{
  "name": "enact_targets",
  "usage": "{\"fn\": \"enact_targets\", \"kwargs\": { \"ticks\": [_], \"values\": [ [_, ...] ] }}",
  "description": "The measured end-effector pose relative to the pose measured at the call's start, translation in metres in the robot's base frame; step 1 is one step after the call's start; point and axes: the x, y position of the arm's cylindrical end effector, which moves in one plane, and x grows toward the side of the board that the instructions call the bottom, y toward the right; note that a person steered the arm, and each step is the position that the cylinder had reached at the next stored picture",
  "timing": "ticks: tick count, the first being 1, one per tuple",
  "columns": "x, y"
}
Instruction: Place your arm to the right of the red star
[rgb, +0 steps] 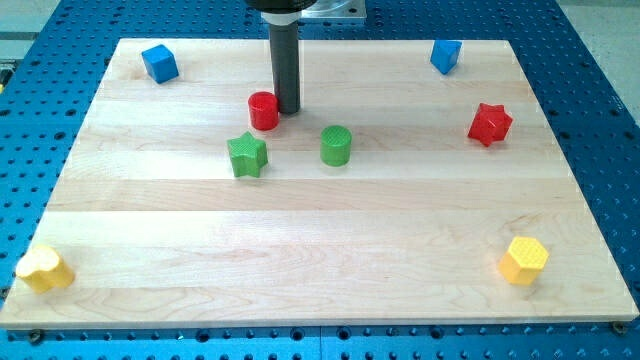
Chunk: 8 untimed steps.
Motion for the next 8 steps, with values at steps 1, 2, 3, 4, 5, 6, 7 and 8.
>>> {"fn": "enact_targets", "kwargs": {
  "ticks": [1, 2, 3, 4, 5, 6, 7, 8],
  "values": [
    [0.016, 0.0],
    [0.023, -0.007],
    [0.023, -0.014],
    [0.023, 0.028],
    [0.013, 0.109],
    [-0.005, 0.201],
    [-0.017, 0.31],
    [0.011, 0.36]
  ]
}}
